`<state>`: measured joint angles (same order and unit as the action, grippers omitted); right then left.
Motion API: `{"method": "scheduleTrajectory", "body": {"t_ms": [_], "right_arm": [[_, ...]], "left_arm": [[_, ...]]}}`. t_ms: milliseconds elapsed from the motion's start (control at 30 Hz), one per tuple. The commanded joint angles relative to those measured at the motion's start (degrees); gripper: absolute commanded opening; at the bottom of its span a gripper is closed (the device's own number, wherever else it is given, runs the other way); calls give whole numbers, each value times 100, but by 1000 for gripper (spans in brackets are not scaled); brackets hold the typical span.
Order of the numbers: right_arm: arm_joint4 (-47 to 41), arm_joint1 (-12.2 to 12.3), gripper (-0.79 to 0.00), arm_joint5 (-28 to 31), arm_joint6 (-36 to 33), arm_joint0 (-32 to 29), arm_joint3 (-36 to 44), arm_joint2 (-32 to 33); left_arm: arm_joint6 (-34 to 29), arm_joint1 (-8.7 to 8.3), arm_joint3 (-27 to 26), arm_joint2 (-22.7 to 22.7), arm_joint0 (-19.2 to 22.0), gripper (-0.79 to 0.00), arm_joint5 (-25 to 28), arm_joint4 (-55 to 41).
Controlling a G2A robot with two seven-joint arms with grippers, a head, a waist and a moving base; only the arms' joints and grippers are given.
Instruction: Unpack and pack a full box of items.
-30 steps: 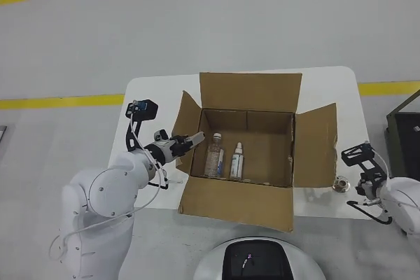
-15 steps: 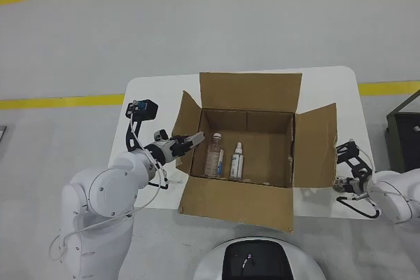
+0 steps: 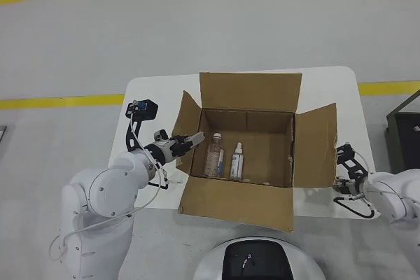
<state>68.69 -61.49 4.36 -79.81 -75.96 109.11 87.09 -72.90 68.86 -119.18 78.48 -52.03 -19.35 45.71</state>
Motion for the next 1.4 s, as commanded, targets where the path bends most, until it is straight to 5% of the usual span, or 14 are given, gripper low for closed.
{"method": "scheduleTrajectory", "body": {"t_ms": [0, 1100, 1300, 1367], "right_arm": [[22, 1, -462, -10, 10, 14, -48, -25], [106, 3, -477, 30, 144, 262, -565, -295], [92, -2, -508, 40, 160, 330, -678, -367], [88, -2, -573, 40, 159, 343, -698, -379]], "left_arm": [[0, 0, 0, 0, 0, 0, 0, 0], [0, 0, 0, 0, 0, 0, 0, 0], [0, 0, 0, 0, 0, 0, 0, 0], [0, 0, 0, 0, 0, 0, 0, 0]]}}
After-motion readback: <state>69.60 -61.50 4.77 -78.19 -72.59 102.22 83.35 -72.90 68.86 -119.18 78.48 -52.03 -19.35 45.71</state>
